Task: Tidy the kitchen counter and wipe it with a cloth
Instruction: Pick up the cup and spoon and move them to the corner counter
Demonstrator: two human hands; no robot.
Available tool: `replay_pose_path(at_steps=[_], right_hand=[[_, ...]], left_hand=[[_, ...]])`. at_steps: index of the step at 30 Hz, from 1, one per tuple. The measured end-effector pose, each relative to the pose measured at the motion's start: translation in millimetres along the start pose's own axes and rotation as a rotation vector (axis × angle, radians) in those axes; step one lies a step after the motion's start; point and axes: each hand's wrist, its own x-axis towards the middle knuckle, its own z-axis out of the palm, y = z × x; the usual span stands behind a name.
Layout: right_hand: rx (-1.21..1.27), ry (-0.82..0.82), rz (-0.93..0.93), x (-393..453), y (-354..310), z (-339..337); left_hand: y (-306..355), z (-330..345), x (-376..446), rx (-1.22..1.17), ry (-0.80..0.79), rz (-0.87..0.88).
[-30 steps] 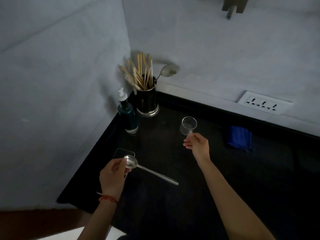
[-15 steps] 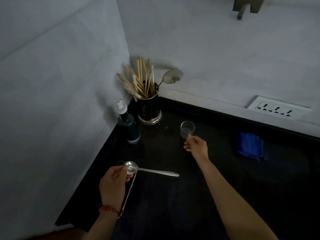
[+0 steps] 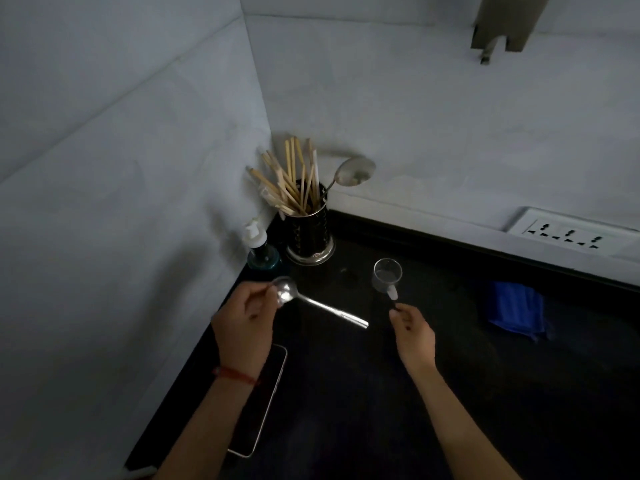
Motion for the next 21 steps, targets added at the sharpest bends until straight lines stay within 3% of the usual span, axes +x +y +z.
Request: replay_pose_path(at_steps=[5,8,14,21], right_hand=[[-0.256,0.016,-0.201,-25.4,21.5,3.2],[-0.455,-0.022,-0.335,-30.0,35.4,7.2],[-0.737,-0.001,-0.486,-34.7,50.0,9.8],[-0.767,0.063,-0.535,-32.7,49.9,12.3]], left_hand=[[42.9,8.9,41.2,0.109,0.068,0.473],[64.8,16.7,68.5,0.158,0.054,0.642],[93.6,38.4,120.0,0.296,0.034,0.8],[95.5,61.5,166.8,0.418,0.001,0.732]])
